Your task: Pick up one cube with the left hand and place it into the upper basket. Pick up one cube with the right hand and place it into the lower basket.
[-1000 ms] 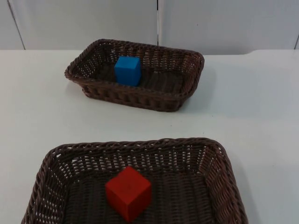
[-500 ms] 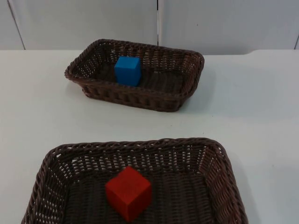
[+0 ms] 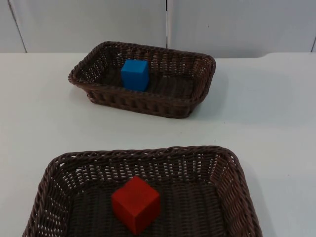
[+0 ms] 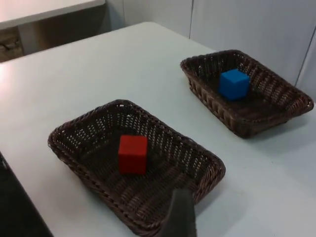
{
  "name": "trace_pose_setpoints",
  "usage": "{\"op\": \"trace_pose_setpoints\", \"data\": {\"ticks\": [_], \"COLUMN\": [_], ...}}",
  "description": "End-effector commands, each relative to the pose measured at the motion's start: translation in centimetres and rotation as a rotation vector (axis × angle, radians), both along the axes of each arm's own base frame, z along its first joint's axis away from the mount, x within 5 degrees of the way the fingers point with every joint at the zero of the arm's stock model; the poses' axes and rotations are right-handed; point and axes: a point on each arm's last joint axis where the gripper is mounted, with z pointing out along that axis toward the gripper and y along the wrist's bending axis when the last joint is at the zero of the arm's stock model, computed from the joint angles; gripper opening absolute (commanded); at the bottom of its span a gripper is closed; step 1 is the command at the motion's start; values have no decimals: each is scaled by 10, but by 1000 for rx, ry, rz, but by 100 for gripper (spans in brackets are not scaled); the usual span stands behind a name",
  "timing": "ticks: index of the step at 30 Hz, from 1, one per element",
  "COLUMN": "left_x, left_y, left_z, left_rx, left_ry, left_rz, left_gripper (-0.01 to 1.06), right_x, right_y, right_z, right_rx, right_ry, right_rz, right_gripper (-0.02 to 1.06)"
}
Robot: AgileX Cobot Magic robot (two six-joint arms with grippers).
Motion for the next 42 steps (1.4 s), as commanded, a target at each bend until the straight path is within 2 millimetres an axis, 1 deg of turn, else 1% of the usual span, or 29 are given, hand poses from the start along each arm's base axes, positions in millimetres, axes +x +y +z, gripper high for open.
{"op": "trace_pose_setpoints", "data": {"ticks": [1,5,6,8,24,26,27,28,30,31,32,33,34,35,37,42], "left_x": [0,0,0,0,0,0,0,0,0,0,0,0,0,0,0,0], "left_y": [0,0,0,0,0,0,0,0,0,0,0,0,0,0,0,0], "left_z": [-1,-1,-1,-1,-1,-1,-1,-1,-1,-1,-1,-1,-1,-1,-1,-1], "left_rx": [0,-2,-2,-2,-2,-2,-3,-3,-3,-3,-3,-3,-3,-3,-3,-3], "left_ry": [1,2,2,1,1,1,2,2,2,2,2,2,2,2,2,2], "left_rz": [6,7,7,5,5,5,4,4,4,4,4,4,4,4,4,4], "left_gripper": [69,69,69,69,69,69,69,69,69,70,74,74,79,87,105,105], "right_x": [0,2,2,3,3,3,3,3,3,3,3,3,3,3,3,3], "right_y": [-1,0,0,0,0,1,1,1,1,1,1,1,1,1,1,1], "right_z": [-5,-21,-21,-27,-28,-28,-28,-28,-28,-28,-28,-28,-28,-28,-28,-28], "right_rx": [3,-69,-69,-104,-114,-115,-115,-115,-115,-115,-115,-115,-115,-115,-115,-115], "right_ry": [19,100,100,123,123,122,122,122,122,122,122,122,122,122,122,122], "right_rz": [-8,-27,-27,-34,-29,-27,-27,-27,-27,-27,-27,-27,-27,-27,-27,-27], "right_gripper": [65,65,65,65,66,70,74,74,85,90,97,97,102,105,105,105]}}
